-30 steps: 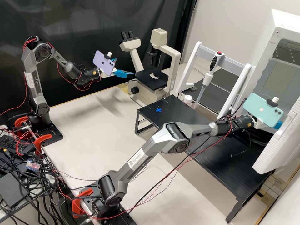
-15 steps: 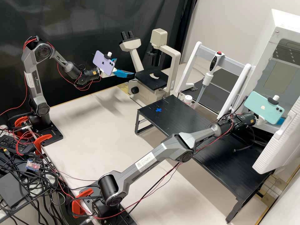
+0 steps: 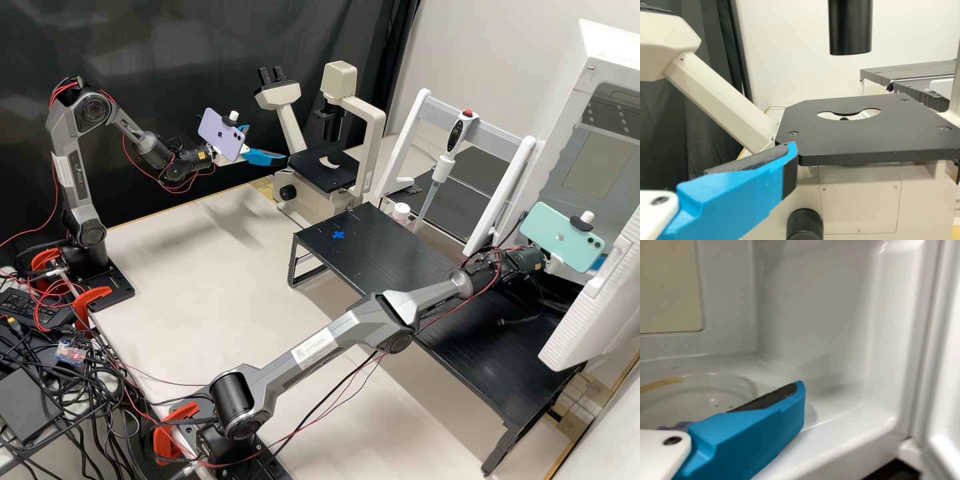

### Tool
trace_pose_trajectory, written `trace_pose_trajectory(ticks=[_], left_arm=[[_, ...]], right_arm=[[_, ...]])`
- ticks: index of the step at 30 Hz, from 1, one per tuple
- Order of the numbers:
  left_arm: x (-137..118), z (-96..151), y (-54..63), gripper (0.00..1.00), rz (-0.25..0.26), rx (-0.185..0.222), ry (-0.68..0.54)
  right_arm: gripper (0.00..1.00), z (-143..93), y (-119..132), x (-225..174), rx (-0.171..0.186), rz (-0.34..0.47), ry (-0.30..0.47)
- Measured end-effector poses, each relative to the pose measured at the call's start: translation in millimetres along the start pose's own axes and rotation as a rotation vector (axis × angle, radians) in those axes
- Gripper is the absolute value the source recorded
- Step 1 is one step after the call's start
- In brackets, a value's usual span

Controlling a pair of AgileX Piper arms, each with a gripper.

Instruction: Move the petri dish to the microscope

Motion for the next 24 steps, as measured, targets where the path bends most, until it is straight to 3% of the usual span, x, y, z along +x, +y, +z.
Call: trace_pose_trajectory(ticks=[14, 15, 24], left_arm=[[0.0, 0.0, 0.0, 1.0, 0.0, 0.0, 0.0], [0.0, 0.0, 0.0, 1.0, 0.0, 0.0, 0.0], [0.0, 0.0, 0.0, 1.0, 0.0, 0.0, 0.0]], right_arm=[[1.0, 2.8, 11.3, -6.5, -0.006, -0.012, 0.005], [0.0, 2.0, 11.5, -6.7, -0.005, -0.016, 0.007], [0.0, 2.4, 10.8, -6.0, 0.013, -0.035, 0.021]])
